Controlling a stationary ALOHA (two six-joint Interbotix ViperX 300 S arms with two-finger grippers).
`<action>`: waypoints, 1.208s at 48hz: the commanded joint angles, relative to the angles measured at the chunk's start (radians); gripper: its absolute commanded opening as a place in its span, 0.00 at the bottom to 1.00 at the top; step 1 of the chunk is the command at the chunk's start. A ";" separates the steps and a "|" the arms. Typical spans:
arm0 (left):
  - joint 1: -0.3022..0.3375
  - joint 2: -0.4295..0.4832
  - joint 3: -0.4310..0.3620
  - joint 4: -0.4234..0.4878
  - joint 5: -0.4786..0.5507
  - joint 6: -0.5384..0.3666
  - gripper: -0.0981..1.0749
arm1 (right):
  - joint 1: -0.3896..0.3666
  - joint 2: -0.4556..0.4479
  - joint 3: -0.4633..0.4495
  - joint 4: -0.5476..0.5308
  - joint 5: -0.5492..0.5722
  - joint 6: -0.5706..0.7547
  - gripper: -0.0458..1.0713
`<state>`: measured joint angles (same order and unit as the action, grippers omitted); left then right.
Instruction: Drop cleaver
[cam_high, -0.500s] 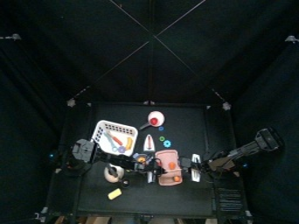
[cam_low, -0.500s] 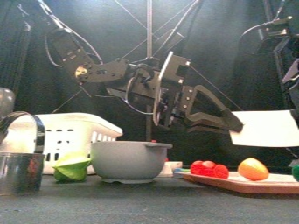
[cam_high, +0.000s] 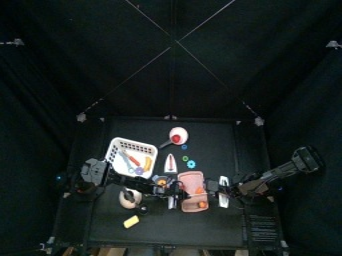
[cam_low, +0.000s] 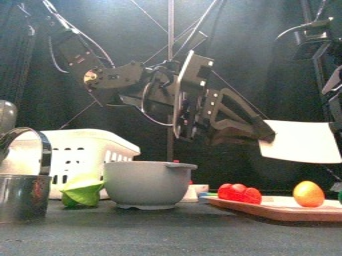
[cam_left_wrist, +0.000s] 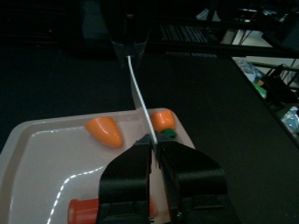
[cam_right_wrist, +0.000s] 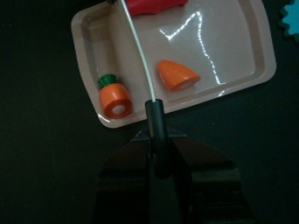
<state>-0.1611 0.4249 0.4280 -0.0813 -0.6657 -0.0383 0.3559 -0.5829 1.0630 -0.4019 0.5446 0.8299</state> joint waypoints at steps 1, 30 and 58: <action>0.008 -0.067 -0.015 -0.012 -0.025 0.000 0.54 | -0.012 -0.006 -0.044 -0.015 -0.028 0.008 0.44; 0.092 -0.259 0.189 -0.086 -0.179 0.003 0.65 | -0.130 -0.049 -0.043 -0.025 -0.023 0.006 0.44; 0.103 -0.373 0.256 -0.086 -0.181 0.003 0.65 | -0.647 -0.110 0.034 0.130 -0.066 0.006 0.44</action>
<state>-0.0598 0.0936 0.6918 -0.1672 -0.8376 -0.0368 -0.2194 -0.6949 1.1029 -0.2915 0.4909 0.8391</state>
